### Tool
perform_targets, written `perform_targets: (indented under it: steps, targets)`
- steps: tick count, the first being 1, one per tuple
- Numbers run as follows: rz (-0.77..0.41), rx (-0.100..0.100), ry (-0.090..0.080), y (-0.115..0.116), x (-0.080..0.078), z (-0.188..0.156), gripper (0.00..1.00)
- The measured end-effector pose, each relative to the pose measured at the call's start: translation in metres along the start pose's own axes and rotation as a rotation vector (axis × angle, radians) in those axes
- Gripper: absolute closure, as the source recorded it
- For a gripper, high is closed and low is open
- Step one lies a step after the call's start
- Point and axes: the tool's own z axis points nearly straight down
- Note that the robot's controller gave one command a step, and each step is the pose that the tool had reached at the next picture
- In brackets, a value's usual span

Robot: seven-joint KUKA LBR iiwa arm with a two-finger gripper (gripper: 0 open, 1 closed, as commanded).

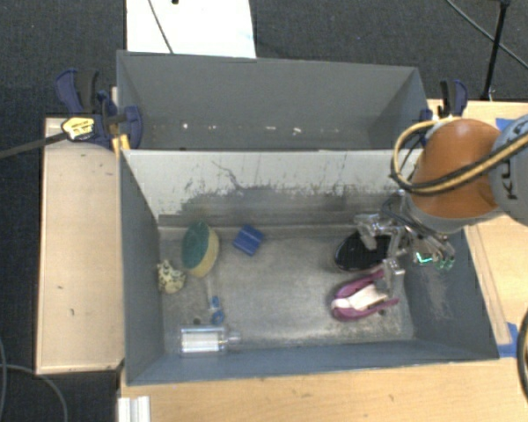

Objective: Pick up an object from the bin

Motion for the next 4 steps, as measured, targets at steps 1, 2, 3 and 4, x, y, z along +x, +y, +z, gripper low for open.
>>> perform_targets:
  steps: [1,2,3,4]
  targets:
    - [0.283,0.004,0.0,0.019,0.003,0.0,0.0]
    - [0.467,0.007,0.01,0.034,-0.002,0.0,0.0]
    - [0.464,0.005,0.022,0.034,-0.001,-0.001,1.0]
    - [0.445,0.002,0.004,0.033,-0.01,-0.126,1.0]
